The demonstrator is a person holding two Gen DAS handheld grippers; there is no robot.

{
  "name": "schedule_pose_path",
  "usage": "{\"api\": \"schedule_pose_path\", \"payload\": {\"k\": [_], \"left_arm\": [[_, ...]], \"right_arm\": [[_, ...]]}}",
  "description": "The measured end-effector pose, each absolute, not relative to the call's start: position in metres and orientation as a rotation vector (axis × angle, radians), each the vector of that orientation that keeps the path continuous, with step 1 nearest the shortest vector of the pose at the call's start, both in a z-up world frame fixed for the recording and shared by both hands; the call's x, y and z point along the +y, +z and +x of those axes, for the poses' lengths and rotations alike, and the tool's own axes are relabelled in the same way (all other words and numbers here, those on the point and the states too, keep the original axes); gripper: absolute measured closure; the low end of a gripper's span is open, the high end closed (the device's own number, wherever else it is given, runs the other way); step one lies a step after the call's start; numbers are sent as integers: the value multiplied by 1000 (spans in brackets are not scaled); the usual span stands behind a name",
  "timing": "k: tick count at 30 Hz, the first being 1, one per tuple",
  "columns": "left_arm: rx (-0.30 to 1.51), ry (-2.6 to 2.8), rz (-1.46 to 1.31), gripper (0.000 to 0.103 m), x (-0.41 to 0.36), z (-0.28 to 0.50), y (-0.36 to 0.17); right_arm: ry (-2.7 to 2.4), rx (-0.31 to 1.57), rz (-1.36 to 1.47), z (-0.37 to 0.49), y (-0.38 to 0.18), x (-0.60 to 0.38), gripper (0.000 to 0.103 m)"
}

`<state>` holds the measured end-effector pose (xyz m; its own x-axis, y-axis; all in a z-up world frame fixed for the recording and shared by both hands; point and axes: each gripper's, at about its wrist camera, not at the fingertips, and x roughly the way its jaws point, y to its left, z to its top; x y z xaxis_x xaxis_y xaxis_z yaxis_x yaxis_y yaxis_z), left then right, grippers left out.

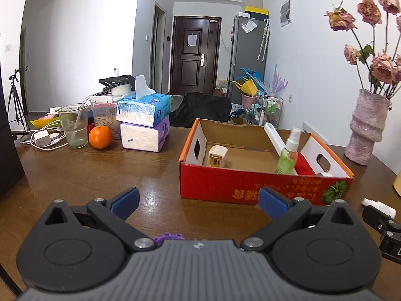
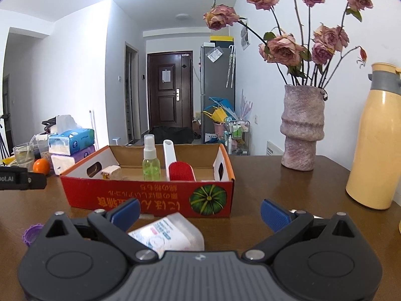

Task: Organize rigid objects
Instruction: 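Withdraw both tools from the box back over the table, then approach the blue bottle cap with the left tool while the right tool approaches the white plastic container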

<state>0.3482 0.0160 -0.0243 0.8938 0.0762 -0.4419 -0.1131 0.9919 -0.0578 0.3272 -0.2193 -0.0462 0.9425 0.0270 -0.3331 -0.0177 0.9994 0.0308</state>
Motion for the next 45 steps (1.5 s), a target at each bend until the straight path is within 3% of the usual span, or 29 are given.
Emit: {"api": "schedule_pose_path", "payload": {"k": [32,38,41,45], "left_arm": [[676,4,-13,1,-29,284,-87],[691,0,-17,25,-29,286,-92],[702,-26,-24,47,-29,287,-94],[694,-46,-33,50,-29,286,-94]], "right_arm": [[-30,426,109,268,-80,-256,0],[-23,431,109,269,-81,-254,0],[-21,432,105,269,-82,-253,0],[-19,433,101,269,-82,-253,0]]}}
